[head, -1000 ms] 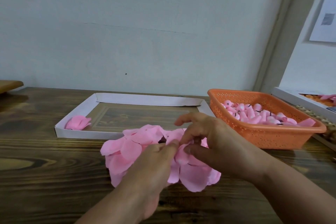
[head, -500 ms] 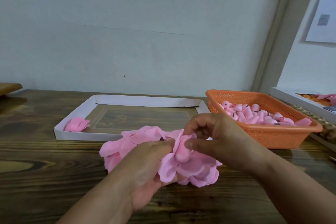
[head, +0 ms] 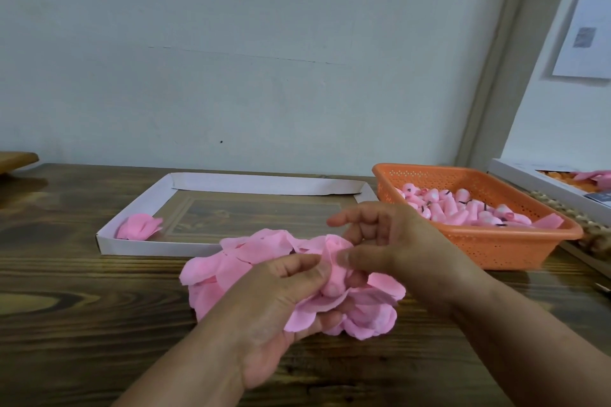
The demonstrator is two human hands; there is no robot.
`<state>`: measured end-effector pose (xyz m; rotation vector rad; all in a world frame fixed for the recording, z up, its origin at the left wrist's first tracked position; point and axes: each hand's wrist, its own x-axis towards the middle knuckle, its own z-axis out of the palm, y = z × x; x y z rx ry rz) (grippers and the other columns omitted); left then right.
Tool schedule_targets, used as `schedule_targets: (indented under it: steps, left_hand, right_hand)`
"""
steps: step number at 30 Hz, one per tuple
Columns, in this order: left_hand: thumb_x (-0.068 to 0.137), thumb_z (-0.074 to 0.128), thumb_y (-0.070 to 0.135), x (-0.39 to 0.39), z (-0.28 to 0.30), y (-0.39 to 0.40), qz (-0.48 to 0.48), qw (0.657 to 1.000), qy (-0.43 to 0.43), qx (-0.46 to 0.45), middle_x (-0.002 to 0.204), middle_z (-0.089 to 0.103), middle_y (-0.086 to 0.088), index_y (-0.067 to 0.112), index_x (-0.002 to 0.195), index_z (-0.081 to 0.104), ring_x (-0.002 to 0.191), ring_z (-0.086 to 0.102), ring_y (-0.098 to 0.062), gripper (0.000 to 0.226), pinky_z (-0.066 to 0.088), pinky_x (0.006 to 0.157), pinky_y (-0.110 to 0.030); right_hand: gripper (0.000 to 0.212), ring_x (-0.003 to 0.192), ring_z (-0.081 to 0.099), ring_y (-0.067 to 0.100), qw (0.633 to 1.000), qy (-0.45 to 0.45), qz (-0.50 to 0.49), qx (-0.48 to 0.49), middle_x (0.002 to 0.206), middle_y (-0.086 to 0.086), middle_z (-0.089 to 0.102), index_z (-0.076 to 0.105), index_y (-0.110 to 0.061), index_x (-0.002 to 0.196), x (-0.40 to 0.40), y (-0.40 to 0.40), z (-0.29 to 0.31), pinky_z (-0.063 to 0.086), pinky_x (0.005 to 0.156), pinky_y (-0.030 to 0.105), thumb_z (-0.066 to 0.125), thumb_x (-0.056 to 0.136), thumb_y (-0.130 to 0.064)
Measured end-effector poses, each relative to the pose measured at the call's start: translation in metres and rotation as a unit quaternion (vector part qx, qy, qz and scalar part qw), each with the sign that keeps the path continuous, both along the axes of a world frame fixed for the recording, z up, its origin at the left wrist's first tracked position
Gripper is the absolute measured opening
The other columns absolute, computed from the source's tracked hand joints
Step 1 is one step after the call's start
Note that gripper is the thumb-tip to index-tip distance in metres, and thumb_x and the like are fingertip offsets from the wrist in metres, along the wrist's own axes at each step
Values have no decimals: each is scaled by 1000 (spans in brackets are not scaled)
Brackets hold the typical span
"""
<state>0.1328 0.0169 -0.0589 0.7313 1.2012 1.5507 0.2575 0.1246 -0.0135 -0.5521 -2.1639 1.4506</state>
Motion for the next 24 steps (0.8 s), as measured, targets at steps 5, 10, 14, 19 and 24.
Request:
schedule_targets:
  steps: [5,10,14,19,24]
  left_hand:
    - [70,66,15,-1,4,-3,-12,1000,-1,10,75,72,-16,5,72,76,64,69,-21,14,56,56,-26]
    - [67,67,19,-1,5,-5,-32,999,3,16,77,71,-17,2,76,73,67,65,-24,21,57,59,-27]
    - [71,67,21,0,5,-7,-49,998,20,16,80,70,-16,3,74,74,72,63,-24,20,55,61,-27]
    - [74,67,21,0,7,-9,-49,999,11,22,81,71,-20,6,80,76,74,67,-28,19,55,61,-27]
    - [72,68,21,2,10,-10,-53,998,4,16,79,71,-18,6,76,77,70,68,-24,18,54,57,-24]
  right_hand:
    - [33,70,64,26,996,-18,61,-68,84,18,70,67,2,100,9,15,-3,54,67,33,58,75,20]
    - [21,80,65,26,996,-25,75,-38,91,23,70,69,2,93,9,14,-11,56,75,31,69,73,7]
    - [25,83,62,34,996,-8,82,-26,94,31,66,67,1,90,10,12,-13,50,83,49,72,67,-5]
    - [32,85,63,28,996,7,86,-19,96,22,68,65,0,98,10,11,-14,51,83,45,74,68,-5]
    - [22,83,60,35,994,32,105,-4,95,31,65,70,-2,92,10,9,-9,49,79,56,71,70,-4]
